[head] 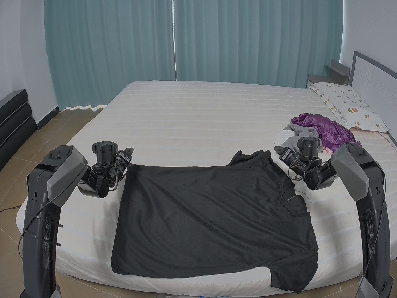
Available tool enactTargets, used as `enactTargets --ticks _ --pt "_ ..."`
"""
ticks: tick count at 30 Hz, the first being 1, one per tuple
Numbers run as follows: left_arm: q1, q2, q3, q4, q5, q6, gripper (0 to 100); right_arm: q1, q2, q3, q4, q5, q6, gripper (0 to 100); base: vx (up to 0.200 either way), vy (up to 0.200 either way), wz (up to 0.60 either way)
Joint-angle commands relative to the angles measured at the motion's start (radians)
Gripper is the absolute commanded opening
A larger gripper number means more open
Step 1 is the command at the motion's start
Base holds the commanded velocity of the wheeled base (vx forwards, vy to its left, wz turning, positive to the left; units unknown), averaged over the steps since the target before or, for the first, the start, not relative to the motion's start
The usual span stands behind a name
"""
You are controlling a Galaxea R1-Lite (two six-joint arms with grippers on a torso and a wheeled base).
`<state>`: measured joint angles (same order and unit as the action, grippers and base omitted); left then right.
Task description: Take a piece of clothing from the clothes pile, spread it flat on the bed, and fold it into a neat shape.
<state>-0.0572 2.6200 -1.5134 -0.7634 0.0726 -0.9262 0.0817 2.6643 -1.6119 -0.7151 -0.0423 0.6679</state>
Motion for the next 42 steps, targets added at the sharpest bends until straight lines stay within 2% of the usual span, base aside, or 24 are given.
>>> enactTargets --ticks 1,8,14,15,31,35,38,42 --pt "0.000 0.003 -0.001 -0.001 0.001 0.000 100 0.006 0.025 0.003 -0.006 0.001 -0.004 100 0.000 0.000 0.00" --pt "-0.001 0.006 -0.001 -0.001 0.001 0.000 100 0.047 0.046 -0.005 0.002 0.002 -0.014 100 0.000 0.000 0.00" --pt "0.000 0.006 -0.002 -0.002 0.001 0.000 100 0.050 0.082 -0.008 0.000 0.001 -0.062 100 0.000 0.000 0.00" --pt "0.000 0.006 -0.002 -0.002 0.001 0.000 100 0.049 0.089 -0.014 0.000 -0.001 -0.067 0 0.000 0.000 0.00" --pt "0.000 0.008 -0.010 -0.002 0.000 0.006 100 -0.010 0.086 -0.048 -0.047 -0.013 -0.056 0 0.000 0.000 0.00" --pt "-0.003 0.020 -0.054 0.003 -0.004 0.009 100 -0.014 0.082 -0.034 -0.060 -0.013 -0.056 0 0.000 0.000 0.00" --pt "-0.004 0.054 -0.133 0.018 -0.004 0.047 100 -0.011 0.083 -0.023 -0.061 -0.013 -0.054 0 0.000 0.000 0.00" --pt "-0.010 0.118 -0.182 0.049 -0.004 0.178 100 -0.007 0.082 -0.022 -0.061 -0.014 -0.054 0 0.000 0.000 0.00"
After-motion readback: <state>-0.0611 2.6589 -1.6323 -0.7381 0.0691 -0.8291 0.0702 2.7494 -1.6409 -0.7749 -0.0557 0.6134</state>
